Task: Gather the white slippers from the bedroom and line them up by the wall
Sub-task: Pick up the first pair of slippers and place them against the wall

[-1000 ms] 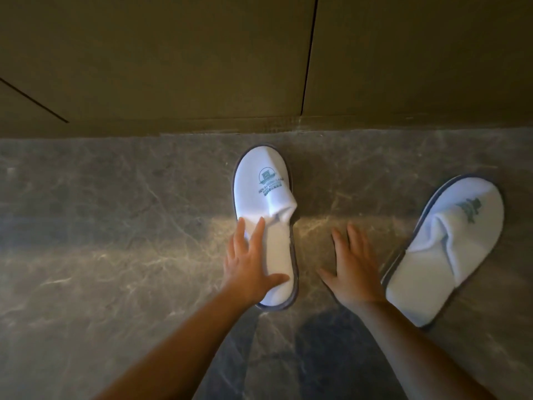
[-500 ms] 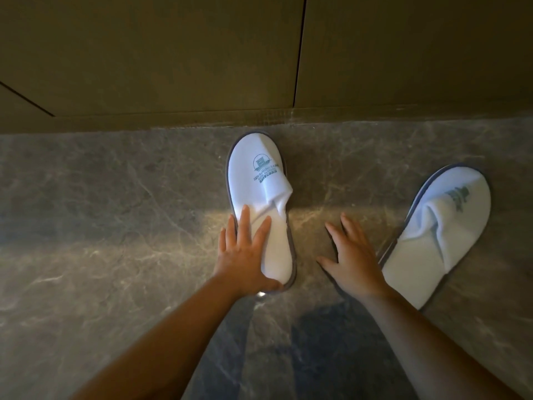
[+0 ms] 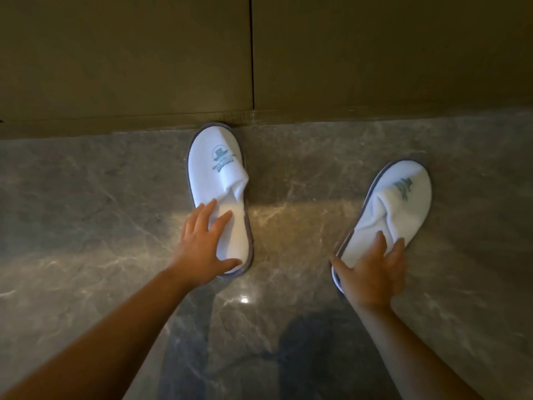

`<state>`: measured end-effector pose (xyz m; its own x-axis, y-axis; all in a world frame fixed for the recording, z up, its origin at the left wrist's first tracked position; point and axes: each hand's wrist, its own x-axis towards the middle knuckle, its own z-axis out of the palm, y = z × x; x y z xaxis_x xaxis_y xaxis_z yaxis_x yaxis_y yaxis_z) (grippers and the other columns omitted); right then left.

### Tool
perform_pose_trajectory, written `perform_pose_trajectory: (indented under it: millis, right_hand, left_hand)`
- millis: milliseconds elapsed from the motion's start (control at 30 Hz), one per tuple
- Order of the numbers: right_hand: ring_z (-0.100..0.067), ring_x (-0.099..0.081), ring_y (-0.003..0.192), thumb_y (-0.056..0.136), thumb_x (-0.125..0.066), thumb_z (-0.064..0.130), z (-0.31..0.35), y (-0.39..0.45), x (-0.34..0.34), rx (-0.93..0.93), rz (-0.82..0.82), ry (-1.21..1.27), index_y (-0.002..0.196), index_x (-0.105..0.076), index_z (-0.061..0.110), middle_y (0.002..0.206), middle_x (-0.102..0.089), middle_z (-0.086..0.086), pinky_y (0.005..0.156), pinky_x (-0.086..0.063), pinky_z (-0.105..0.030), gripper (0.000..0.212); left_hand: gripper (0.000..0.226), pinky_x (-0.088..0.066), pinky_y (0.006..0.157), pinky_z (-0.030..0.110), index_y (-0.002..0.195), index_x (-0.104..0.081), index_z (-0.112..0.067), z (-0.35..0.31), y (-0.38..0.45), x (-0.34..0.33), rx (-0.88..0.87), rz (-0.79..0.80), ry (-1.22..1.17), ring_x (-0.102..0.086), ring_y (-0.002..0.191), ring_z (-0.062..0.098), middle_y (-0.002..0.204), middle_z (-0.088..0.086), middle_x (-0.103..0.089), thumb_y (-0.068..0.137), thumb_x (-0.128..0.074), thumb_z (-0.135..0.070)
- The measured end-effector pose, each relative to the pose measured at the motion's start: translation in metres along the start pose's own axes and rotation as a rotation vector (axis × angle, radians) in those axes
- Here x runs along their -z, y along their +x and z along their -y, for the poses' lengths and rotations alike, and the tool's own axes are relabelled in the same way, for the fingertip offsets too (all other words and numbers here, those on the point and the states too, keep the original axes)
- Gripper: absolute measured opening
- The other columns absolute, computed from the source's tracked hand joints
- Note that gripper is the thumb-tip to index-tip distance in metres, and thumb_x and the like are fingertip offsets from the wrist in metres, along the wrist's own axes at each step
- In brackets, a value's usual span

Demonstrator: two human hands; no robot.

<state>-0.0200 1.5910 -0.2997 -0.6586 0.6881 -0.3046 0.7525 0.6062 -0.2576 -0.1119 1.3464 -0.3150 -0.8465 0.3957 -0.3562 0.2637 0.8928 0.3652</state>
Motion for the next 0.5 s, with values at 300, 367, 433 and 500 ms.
perform_pose_trajectory:
  millis: [300,367,433,500]
  right_hand:
    - [-0.044,-0.019,0.131,0.065,-0.074,0.037,-0.008,0.018,-0.008,-0.082,0.159,0.067,0.14,-0.007,0.016,0.15,-0.005,-0.021,0.106,-0.027,-0.051,0.103]
    - [-0.041,-0.021,0.131,0.064,-0.074,0.036,-0.006,0.018,-0.008,0.048,0.164,0.027,0.139,-0.01,0.017,0.15,-0.009,-0.019,0.106,-0.028,-0.049,0.101]
    - [-0.037,-0.018,0.133,0.064,-0.074,0.036,0.0,0.016,-0.012,0.178,0.203,-0.002,0.138,-0.011,0.02,0.15,-0.008,-0.017,0.107,-0.027,-0.048,0.098]
    - [-0.036,-0.013,0.135,0.065,-0.073,0.035,0.009,0.015,-0.015,0.263,0.24,-0.019,0.138,-0.011,0.023,0.152,-0.003,-0.013,0.109,-0.024,-0.048,0.097]
  left_hand:
    - [0.089,-0.011,0.114,0.045,0.139,-0.017,-0.023,-0.013,0.006,-0.004,-0.033,0.12,0.09,-0.002,0.141,0.028,0.154,0.008,-0.009,0.069,-0.068,-0.044]
    - [0.09,-0.011,0.114,0.045,0.139,-0.015,-0.023,-0.013,0.007,-0.002,-0.027,0.141,0.1,-0.001,0.141,0.028,0.154,0.007,-0.007,0.069,-0.067,-0.045]
    - [0.09,-0.01,0.115,0.044,0.139,-0.013,-0.024,-0.014,0.006,-0.001,-0.03,0.156,0.11,-0.001,0.141,0.026,0.154,0.005,-0.006,0.069,-0.066,-0.047]
    - [0.089,-0.01,0.115,0.044,0.139,-0.012,-0.025,-0.015,0.005,0.0,-0.034,0.162,0.119,0.0,0.141,0.026,0.154,0.005,-0.005,0.071,-0.065,-0.047]
